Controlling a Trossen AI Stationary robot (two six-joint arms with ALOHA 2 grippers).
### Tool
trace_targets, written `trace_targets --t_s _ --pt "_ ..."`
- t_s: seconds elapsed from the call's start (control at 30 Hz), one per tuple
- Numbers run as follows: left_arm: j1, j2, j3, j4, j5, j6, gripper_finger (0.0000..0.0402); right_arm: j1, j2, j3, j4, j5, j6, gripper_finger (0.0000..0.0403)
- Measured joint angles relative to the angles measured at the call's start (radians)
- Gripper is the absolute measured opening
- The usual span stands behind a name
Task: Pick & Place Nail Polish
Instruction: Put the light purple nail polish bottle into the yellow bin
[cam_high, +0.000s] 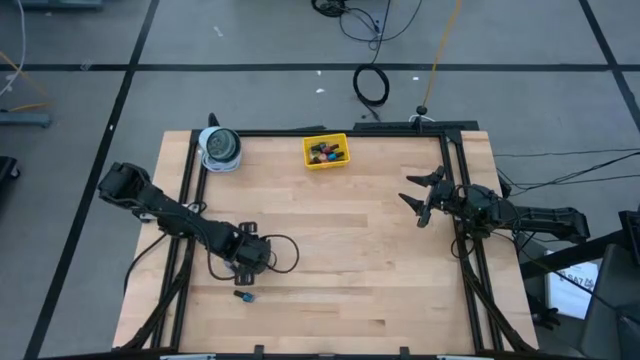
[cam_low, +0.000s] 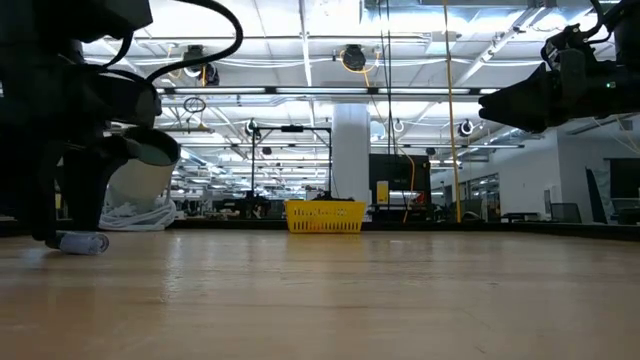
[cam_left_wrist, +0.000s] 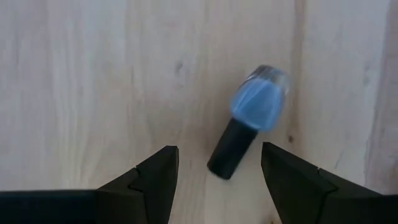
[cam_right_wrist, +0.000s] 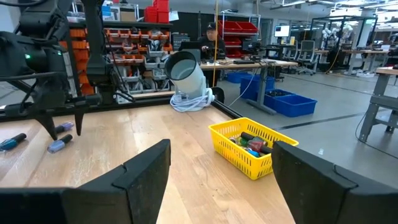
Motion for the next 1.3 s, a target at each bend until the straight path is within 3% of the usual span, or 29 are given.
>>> trace_targets --t_s 0.5,0.77,1.17,1.3 --pt "0.001 0.002 -0.069 0.144 0.009 0.046 0.0223 0.0 0.0 0.0 0.0 0.0 0.0 0.0267" --pt "0.001 0.005 -0.073 0.188 0.003 -0.076 0.0223 0.0 0.0 0.0 0.0 0.0 0.0 0.0267" --pt "0.001 0.005 -0.073 0.191 0.003 -0.088 0.0222 0.0 0.0 0.0 0.0 0.0 0.0 0.0267" --pt "0.001 0.021 -0.07 0.192 -0.002 -0.126 0.0195 0.0 0.0 0.0 0.0 0.0 0.0 0.0267"
